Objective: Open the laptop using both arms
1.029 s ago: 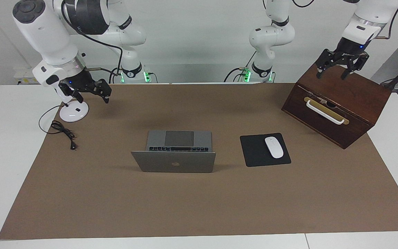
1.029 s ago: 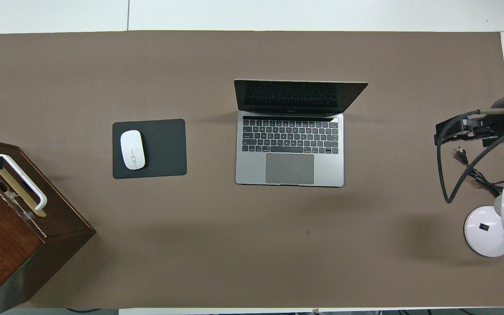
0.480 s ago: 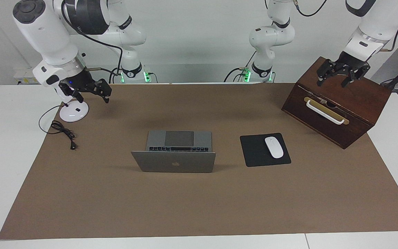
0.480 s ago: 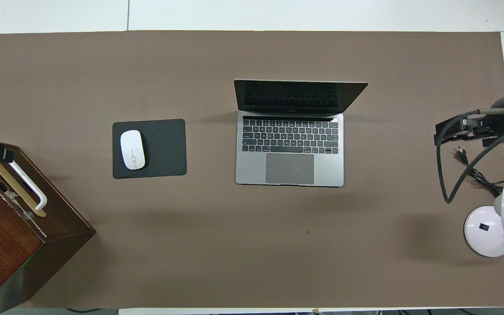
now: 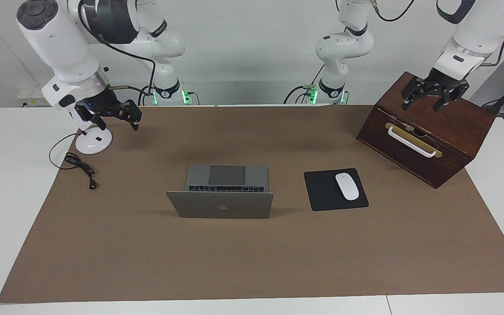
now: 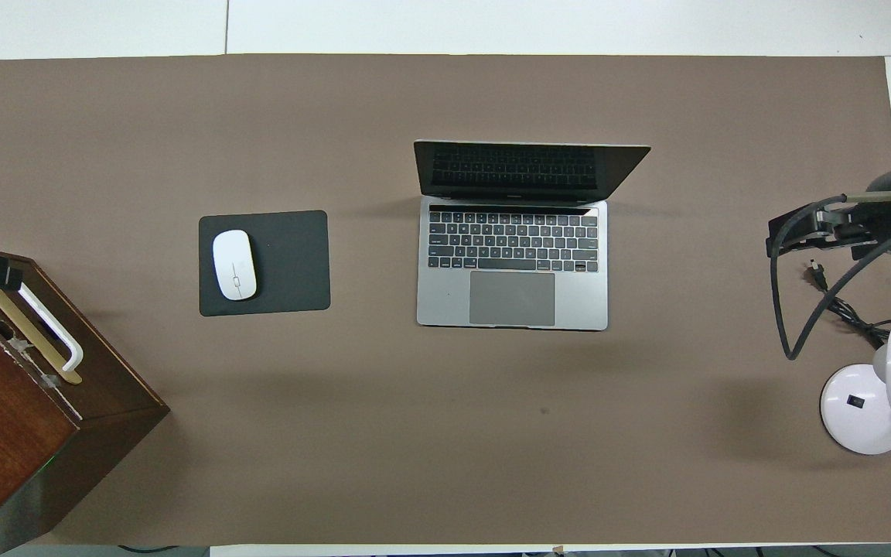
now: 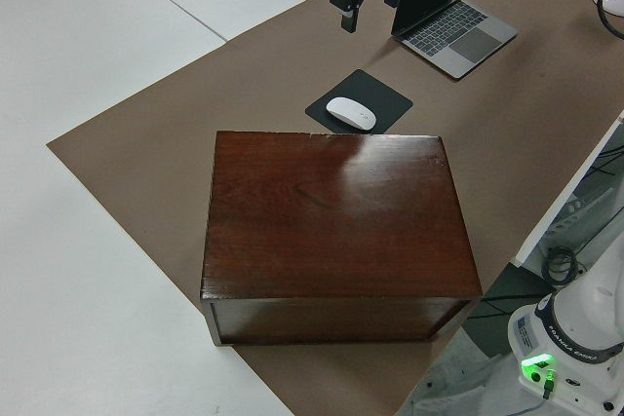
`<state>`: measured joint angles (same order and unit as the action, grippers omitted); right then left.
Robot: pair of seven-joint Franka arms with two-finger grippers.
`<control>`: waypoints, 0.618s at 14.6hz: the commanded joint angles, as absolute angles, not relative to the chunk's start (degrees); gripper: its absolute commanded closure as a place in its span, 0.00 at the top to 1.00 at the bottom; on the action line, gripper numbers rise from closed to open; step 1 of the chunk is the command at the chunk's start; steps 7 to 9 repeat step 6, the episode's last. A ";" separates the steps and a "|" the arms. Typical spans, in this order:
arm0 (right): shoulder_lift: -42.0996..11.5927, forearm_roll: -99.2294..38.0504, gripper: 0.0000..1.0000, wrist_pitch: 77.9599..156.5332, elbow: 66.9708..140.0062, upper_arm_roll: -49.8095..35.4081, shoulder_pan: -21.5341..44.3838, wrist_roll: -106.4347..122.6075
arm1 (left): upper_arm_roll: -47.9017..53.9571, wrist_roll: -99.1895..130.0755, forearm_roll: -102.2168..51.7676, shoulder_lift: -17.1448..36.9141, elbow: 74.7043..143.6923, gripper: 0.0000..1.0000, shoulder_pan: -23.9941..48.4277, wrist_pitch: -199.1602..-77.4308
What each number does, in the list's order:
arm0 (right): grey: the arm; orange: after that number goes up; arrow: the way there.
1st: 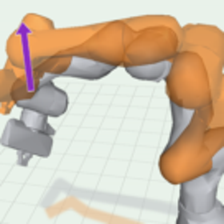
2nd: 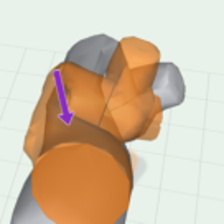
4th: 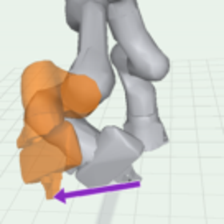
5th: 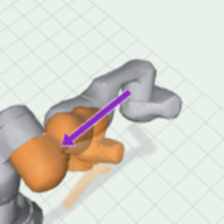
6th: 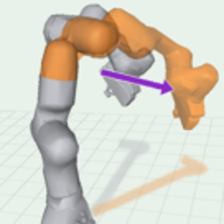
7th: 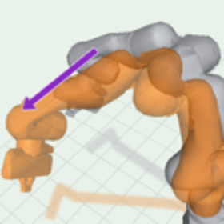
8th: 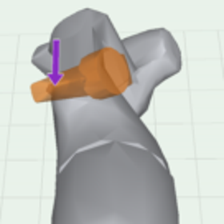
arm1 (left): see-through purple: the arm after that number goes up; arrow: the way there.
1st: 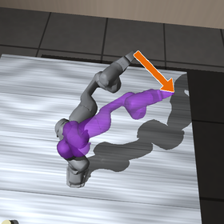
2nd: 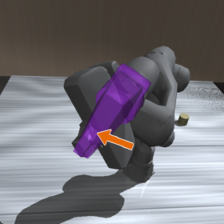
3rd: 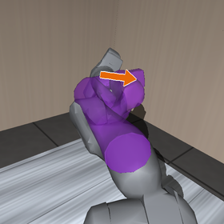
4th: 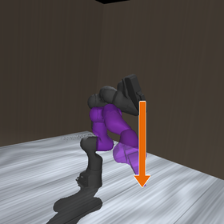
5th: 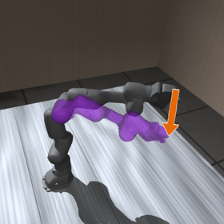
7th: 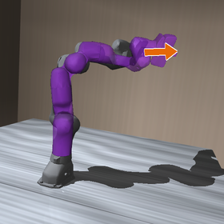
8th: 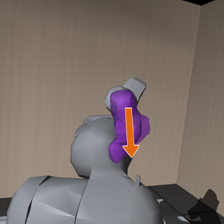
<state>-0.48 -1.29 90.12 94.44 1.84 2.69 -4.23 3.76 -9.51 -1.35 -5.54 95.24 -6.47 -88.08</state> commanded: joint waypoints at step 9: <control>-0.44 -2.29 1.00 89.30 93.87 1.67 2.46 -3.52 | 4.13 -8.96 -0.53 -4.66 93.60 1.00 -6.33 -87.01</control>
